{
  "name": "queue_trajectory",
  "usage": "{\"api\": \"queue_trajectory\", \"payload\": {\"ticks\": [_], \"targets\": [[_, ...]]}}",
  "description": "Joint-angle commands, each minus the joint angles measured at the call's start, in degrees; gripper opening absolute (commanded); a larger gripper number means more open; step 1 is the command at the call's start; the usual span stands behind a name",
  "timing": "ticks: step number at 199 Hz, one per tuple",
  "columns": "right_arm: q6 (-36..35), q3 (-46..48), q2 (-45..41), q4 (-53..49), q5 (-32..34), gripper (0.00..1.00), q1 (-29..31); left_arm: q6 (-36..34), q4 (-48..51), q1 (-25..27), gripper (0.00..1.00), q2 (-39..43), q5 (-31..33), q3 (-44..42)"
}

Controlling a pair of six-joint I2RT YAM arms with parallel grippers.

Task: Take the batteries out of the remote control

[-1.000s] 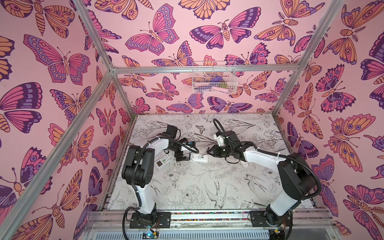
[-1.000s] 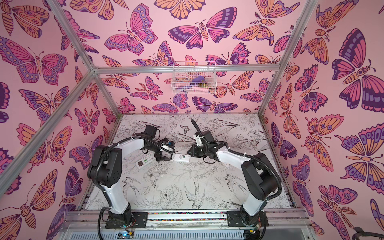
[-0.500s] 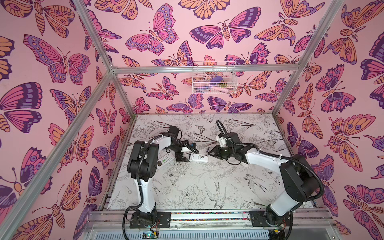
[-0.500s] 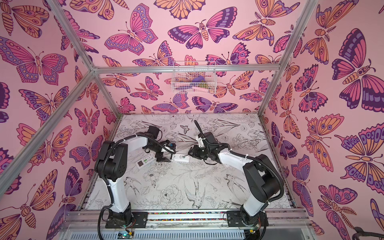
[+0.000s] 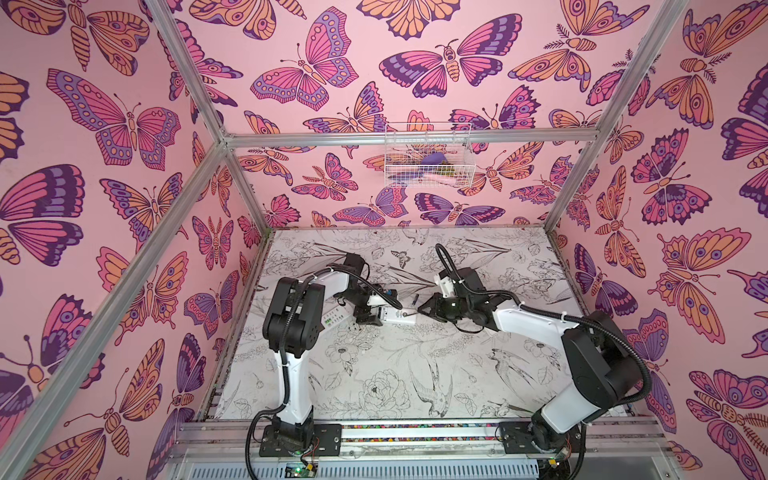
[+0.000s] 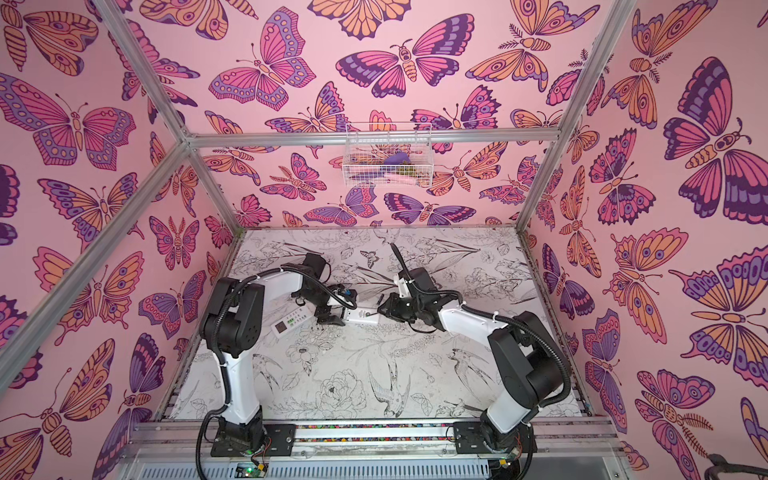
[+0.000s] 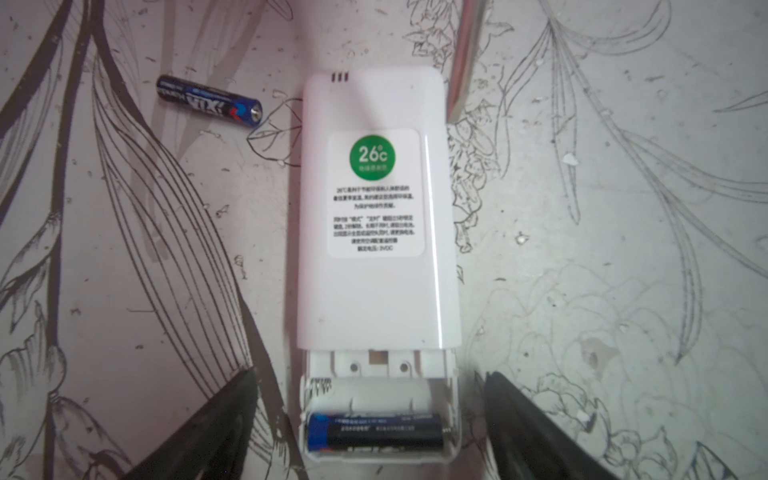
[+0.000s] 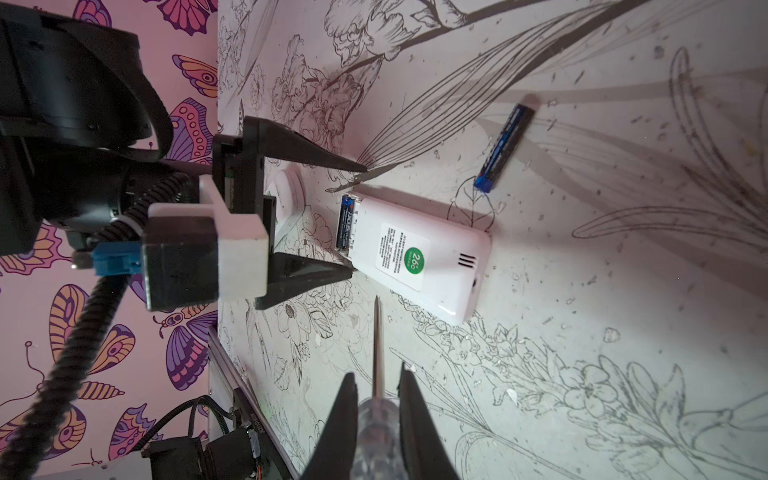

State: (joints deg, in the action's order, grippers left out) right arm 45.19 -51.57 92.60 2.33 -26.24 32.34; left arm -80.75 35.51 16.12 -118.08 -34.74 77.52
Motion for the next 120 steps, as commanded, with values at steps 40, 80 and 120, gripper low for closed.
{"api": "queue_trajectory", "payload": {"ticks": [40,80,120], "targets": [[0.2,2.7,-5.3,0.3,0.3,0.00,-0.9,-3.3,3.7,1.2,0.56,-0.3,2.7,-2.6],[1.8,5.1,-6.9,2.0,0.2,0.00,-0.9,-1.4,2.0,3.4,0.39,3.4,3.2,-7.4],[4.0,7.9,-8.1,4.2,-0.7,0.00,-0.5,4.0,-2.3,5.8,0.44,10.2,3.7,-15.8]]}}
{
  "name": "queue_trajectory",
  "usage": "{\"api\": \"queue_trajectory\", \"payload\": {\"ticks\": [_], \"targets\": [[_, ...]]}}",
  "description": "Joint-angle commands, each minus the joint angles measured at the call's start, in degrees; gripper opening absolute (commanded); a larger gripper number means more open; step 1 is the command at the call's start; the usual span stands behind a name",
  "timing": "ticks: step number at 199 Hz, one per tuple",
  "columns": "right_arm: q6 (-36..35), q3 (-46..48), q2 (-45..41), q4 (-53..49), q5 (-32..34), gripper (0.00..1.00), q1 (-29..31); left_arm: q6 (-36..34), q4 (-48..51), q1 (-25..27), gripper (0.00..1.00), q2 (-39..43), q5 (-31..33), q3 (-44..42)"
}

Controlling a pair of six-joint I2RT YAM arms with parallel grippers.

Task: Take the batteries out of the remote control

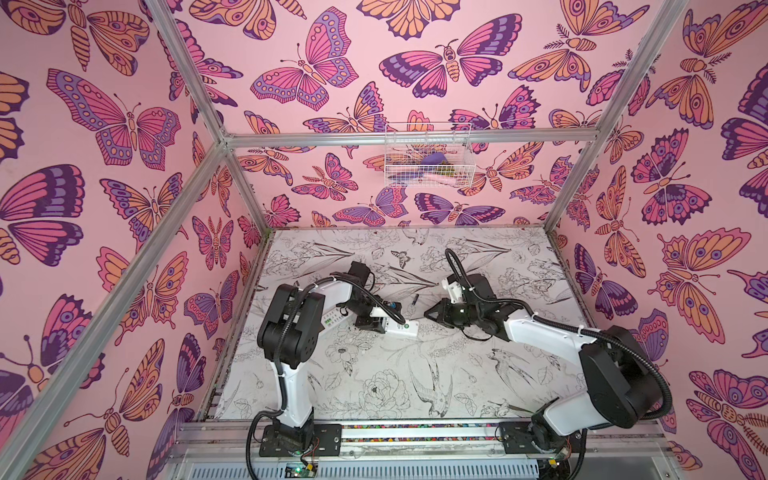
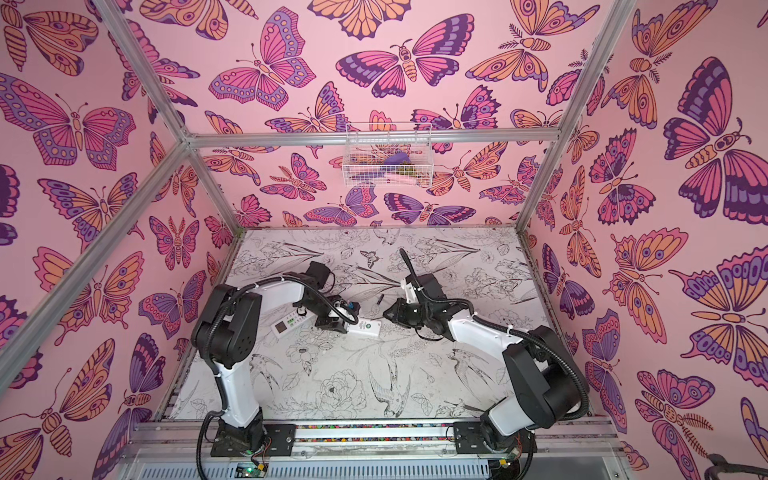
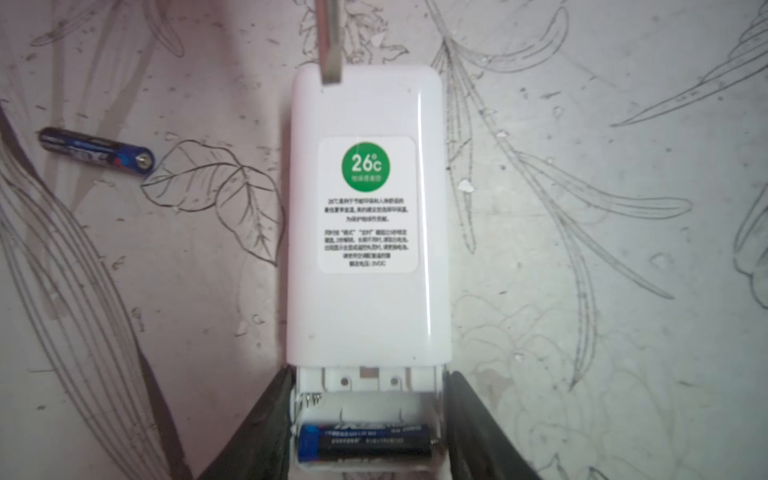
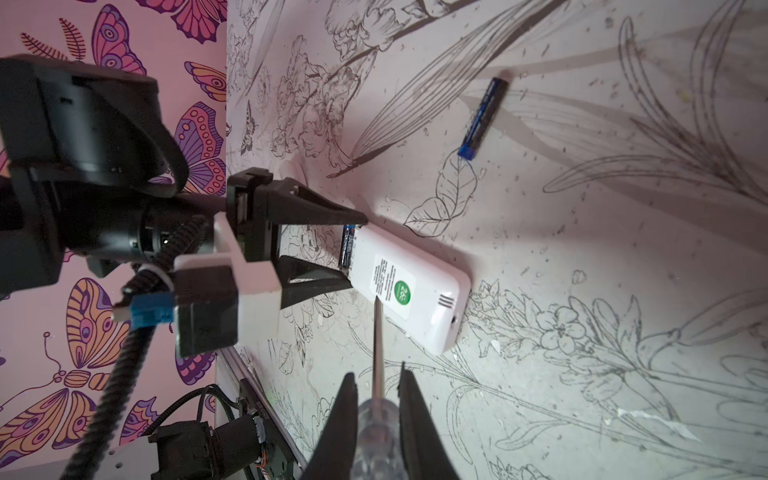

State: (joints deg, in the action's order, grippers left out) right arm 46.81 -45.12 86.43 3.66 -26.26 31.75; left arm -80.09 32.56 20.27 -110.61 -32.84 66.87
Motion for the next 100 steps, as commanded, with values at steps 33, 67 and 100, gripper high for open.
{"api": "queue_trajectory", "payload": {"ticks": [33,67,100], "targets": [[3.0,2.2,-1.6,3.9,-0.5,0.00,1.2,7.6,-5.3,3.5,0.52,6.2,4.3,-11.8],[4.1,2.3,-0.6,5.7,-0.4,0.00,2.8,7.7,-7.7,4.3,0.61,7.3,7.1,-15.0],[5.5,1.4,0.2,7.3,-0.5,0.00,4.9,8.1,-8.6,3.8,0.68,8.1,8.7,-16.1]]}}
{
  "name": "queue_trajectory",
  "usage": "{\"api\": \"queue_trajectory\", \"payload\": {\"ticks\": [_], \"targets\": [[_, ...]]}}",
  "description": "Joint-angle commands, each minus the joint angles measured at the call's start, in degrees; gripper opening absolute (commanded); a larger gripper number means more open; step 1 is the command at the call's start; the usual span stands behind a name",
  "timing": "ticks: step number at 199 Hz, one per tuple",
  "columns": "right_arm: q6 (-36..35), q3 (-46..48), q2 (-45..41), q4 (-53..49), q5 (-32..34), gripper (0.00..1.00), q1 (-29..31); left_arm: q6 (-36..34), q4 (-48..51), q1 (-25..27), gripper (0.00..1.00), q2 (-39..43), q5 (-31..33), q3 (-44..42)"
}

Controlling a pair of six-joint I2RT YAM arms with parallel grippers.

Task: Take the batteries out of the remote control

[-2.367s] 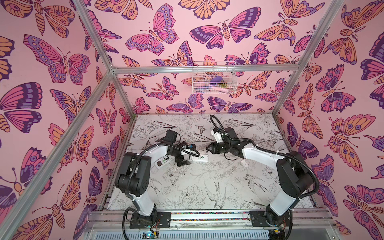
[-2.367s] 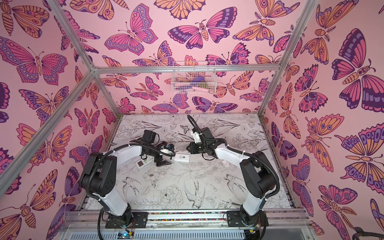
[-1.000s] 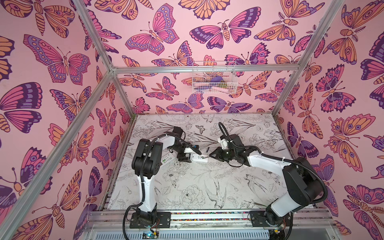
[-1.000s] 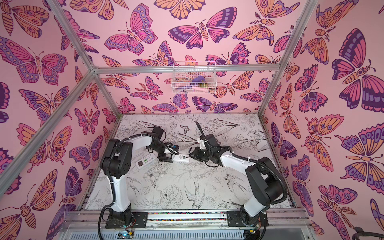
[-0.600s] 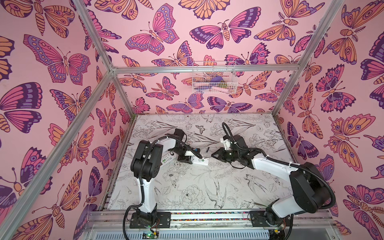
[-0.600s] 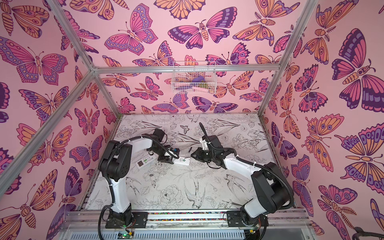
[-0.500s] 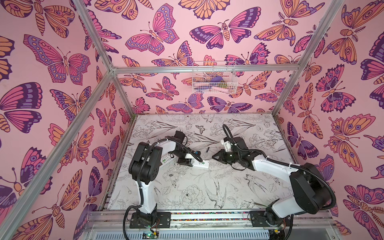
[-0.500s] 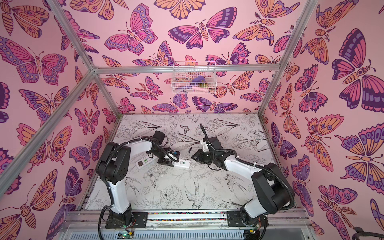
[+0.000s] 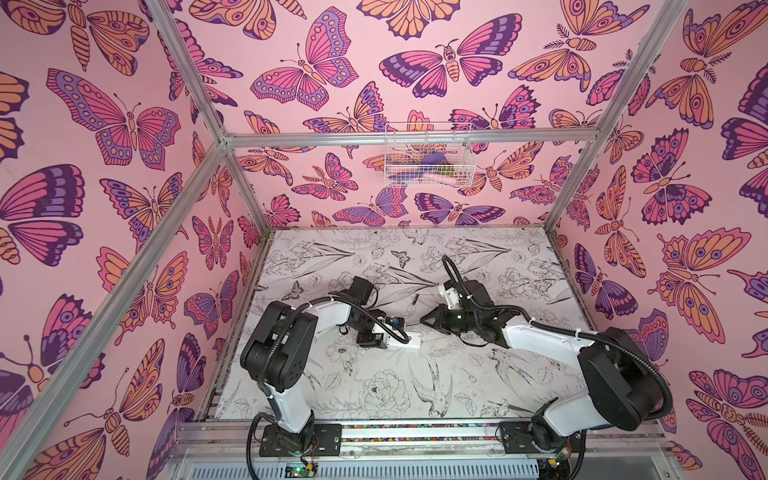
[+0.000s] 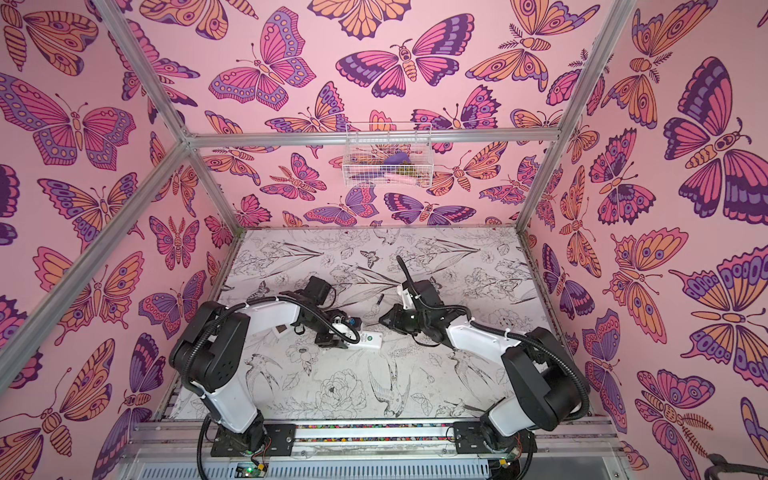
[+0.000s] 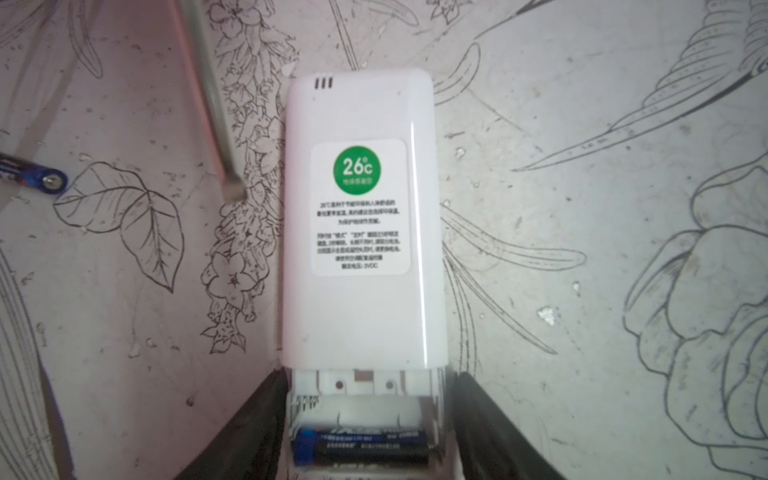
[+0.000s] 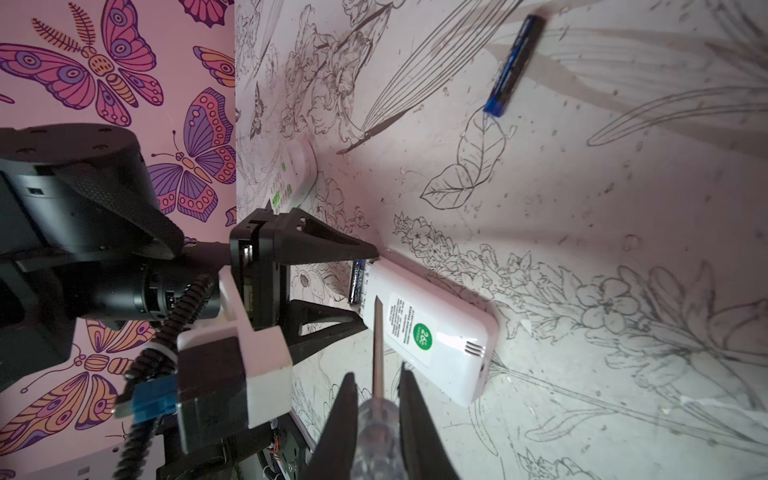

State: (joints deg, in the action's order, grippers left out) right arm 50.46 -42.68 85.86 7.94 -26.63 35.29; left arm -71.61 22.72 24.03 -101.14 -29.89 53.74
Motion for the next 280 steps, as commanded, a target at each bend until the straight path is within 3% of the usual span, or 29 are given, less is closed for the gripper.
{"api": "queue_trajectory", "payload": {"ticks": [1,58,119,185,212,237,259,280], "targets": [[1.9,-1.0,0.8,3.1,-0.1,0.00,1.4,-0.5,1.3,0.0,0.68,-1.4,5.7,-3.0],[3.1,-1.6,2.6,3.4,0.8,0.00,3.7,-3.4,1.0,-0.2,0.71,-1.0,6.5,-5.1],[2.7,-4.0,6.4,2.6,-0.6,0.00,4.5,1.7,4.3,0.3,0.80,-2.0,8.4,-1.4],[1.8,-6.3,8.9,2.6,-1.7,0.00,4.6,3.0,8.5,1.2,0.74,-2.7,9.7,1.5],[2.1,-6.8,10.1,2.9,-2.3,0.00,4.6,2.9,8.5,1.9,0.64,-3.1,9.8,0.9],[-0.3,-6.7,7.7,-0.6,-1.5,0.00,4.0,2.4,6.6,3.5,0.46,-3.2,11.7,-0.5],[-0.9,-4.3,4.7,-2.1,-1.5,0.00,2.5,4.7,5.8,4.5,0.37,-3.1,12.7,-0.1],[-1.1,-1.0,0.3,-2.1,-1.6,0.00,0.7,7.9,5.8,5.9,0.38,-3.0,12.3,1.6]]}}
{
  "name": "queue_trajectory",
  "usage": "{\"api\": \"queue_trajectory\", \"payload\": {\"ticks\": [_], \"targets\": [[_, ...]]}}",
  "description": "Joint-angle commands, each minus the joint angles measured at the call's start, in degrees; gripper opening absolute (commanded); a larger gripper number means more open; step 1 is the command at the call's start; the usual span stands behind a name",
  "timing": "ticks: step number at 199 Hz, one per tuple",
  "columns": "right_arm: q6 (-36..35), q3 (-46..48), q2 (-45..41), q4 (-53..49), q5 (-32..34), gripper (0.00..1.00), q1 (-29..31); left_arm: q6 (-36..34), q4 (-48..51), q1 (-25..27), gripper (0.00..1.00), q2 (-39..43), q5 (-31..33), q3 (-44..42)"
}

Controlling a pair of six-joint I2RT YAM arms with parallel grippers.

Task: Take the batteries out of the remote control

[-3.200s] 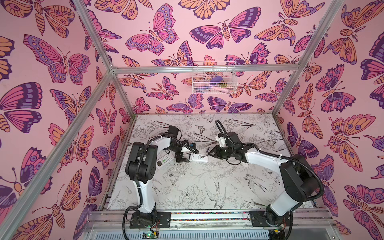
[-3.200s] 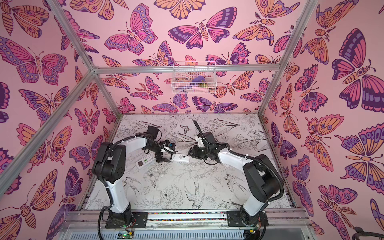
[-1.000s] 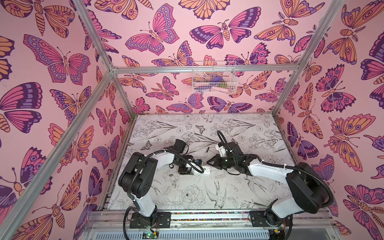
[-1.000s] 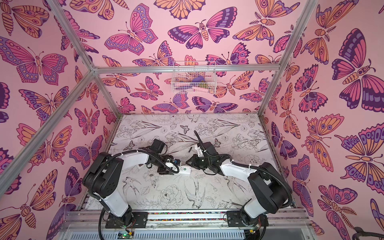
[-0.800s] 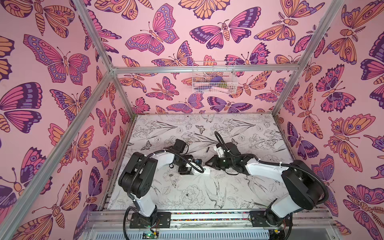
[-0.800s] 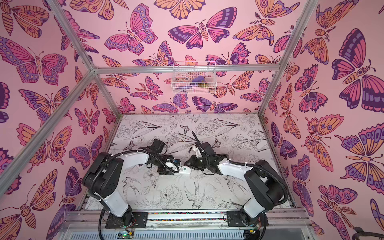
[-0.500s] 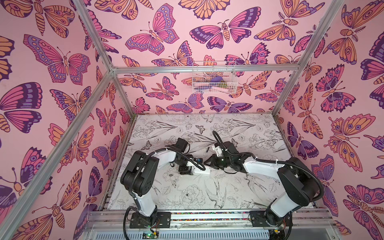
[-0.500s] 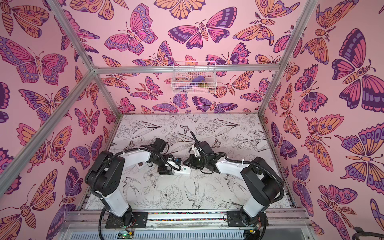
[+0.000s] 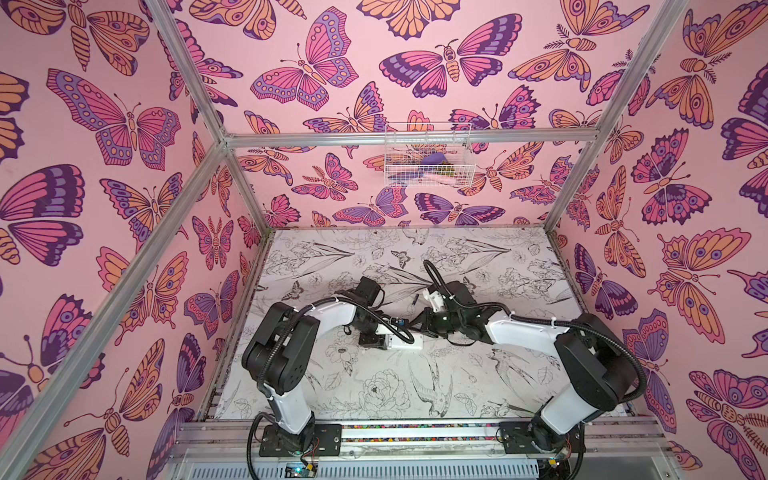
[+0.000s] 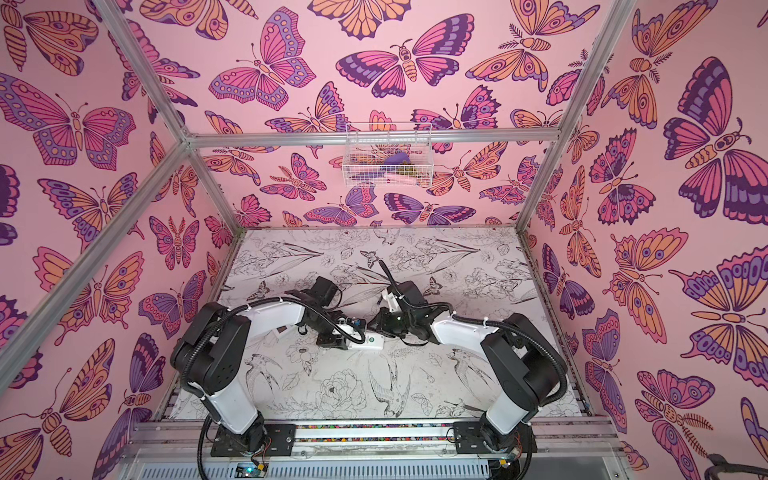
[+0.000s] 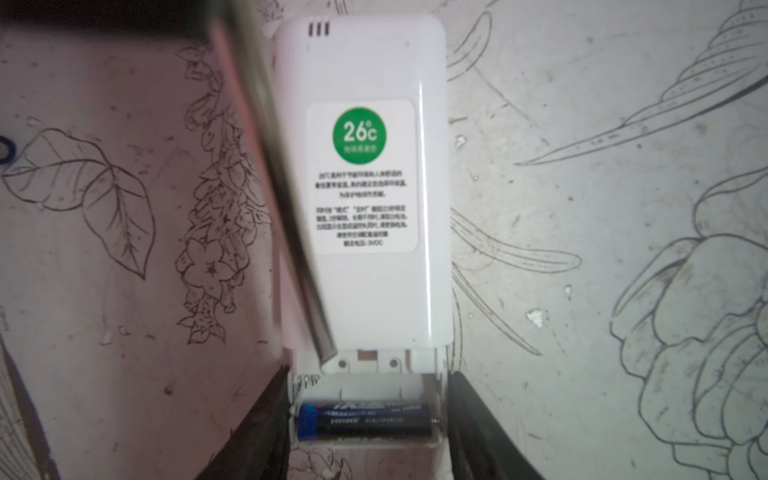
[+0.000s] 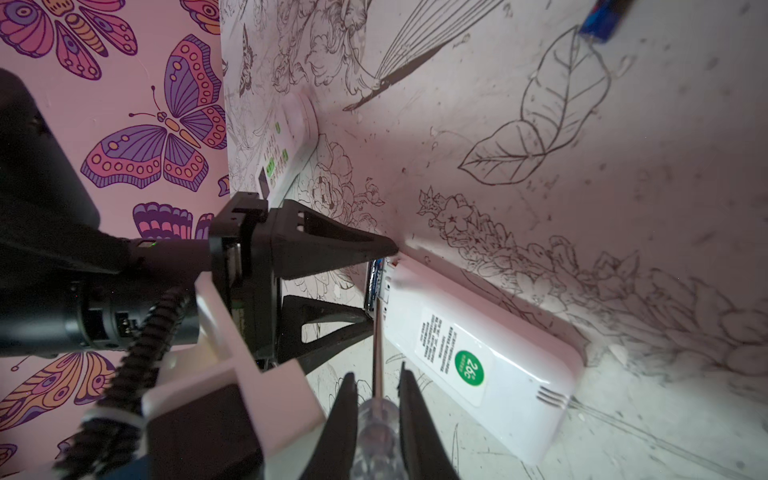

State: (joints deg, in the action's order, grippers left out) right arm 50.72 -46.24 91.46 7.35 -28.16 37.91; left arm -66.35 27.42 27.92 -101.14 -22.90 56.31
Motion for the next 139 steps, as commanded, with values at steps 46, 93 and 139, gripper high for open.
{"api": "queue_trajectory", "payload": {"ticks": [46,93,139], "targets": [[-1.7,8.4,-12.2,-2.8,-0.7,0.00,-6.1,9.0,0.6,8.6,0.44,-6.8,8.1,4.9],[-2.1,11.1,-16.5,-4.8,-0.9,0.00,-8.0,14.7,0.5,13.0,0.44,-9.7,8.3,11.1],[-1.1,13.2,-17.8,-5.2,-0.5,0.00,-9.1,24.5,0.5,13.8,0.44,-13.0,-0.1,15.8]]}}
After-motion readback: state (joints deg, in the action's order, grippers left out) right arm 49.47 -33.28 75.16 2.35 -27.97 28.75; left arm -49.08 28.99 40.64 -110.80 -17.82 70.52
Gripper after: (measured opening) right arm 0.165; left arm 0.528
